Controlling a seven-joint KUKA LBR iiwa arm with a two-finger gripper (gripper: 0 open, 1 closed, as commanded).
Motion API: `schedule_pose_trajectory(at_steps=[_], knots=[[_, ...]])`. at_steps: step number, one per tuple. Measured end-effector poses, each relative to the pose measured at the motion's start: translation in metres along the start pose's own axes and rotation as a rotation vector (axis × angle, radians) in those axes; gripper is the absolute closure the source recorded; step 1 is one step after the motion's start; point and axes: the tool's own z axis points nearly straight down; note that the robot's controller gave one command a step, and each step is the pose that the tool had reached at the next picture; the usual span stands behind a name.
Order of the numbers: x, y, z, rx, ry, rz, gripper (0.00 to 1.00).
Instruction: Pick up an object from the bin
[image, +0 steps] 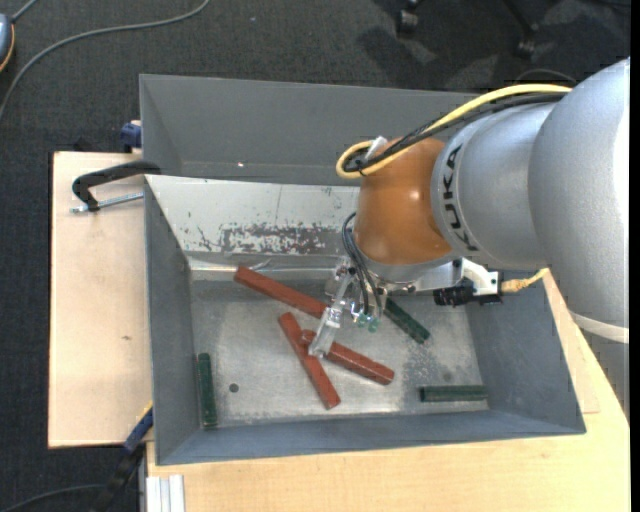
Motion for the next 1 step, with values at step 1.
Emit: schedule_pose_trajectory(at_steps=[1], knots=[[0.0166,0.0598,0.001,-0.004,0.001,0.207,0.0]])
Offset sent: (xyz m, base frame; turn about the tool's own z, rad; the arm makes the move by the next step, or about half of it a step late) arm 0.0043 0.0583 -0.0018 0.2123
